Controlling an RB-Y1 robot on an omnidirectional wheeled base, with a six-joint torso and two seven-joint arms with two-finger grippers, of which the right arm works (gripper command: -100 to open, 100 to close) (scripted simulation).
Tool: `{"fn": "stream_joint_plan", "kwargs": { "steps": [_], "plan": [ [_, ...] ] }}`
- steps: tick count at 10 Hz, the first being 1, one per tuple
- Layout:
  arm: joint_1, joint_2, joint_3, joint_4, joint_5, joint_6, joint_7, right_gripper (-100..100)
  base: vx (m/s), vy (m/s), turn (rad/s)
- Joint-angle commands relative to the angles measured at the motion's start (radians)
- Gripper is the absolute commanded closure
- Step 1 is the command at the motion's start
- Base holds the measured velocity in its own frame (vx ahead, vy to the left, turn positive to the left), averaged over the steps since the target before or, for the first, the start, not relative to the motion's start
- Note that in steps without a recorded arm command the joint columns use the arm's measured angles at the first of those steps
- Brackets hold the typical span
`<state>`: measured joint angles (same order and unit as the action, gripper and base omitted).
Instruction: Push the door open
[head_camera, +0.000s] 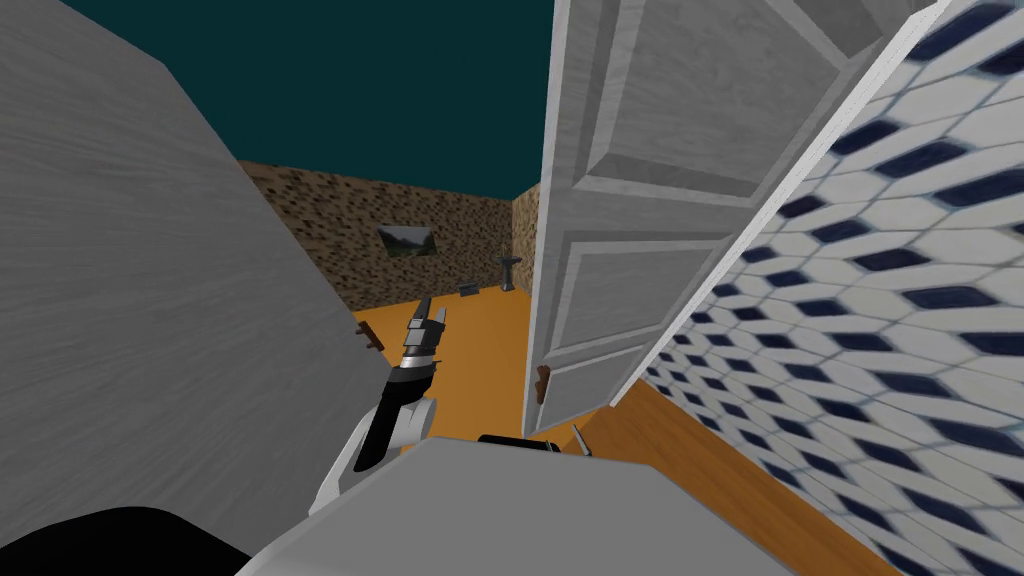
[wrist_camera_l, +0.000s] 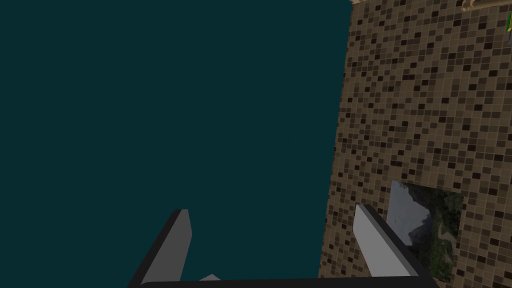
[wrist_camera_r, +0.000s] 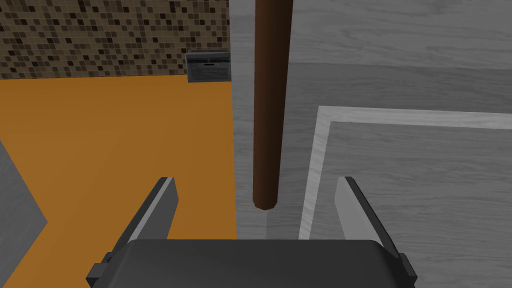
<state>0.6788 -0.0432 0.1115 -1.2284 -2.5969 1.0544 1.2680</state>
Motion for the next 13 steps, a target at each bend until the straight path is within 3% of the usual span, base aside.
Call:
{"fn": "stream_joint_plan", "kwargs": {
  "steps": [1, 3, 6, 7, 8, 13],
  "plan": [
    [-0.007, -0.005, -0.003, -0.006, 0.005, -0.013, -0.004, -100, 0.201, 0.061, 0.006],
    [-0.012, 0.000, -0.005, -0.010, 0.009, -0.025, -0.006, -100, 0.195, 0.038, 0.019],
    [-0.023, 0.032, -0.009, -0.018, 0.018, -0.045, -0.011, -100, 0.180, 0.055, 0.006],
    [-0.020, 0.023, -0.008, -0.018, 0.016, -0.040, -0.010, -100, 0.075, 0.029, -0.003],
    [-0.020, 0.023, -0.008, -0.018, 0.016, -0.040, -0.010, 100, -0.009, -0.003, 0.001],
    [-0.020, 0.023, -0.008, -0.018, 0.016, -0.040, -0.010, 100, -0.016, -0.006, 0.001]
  ]
}}
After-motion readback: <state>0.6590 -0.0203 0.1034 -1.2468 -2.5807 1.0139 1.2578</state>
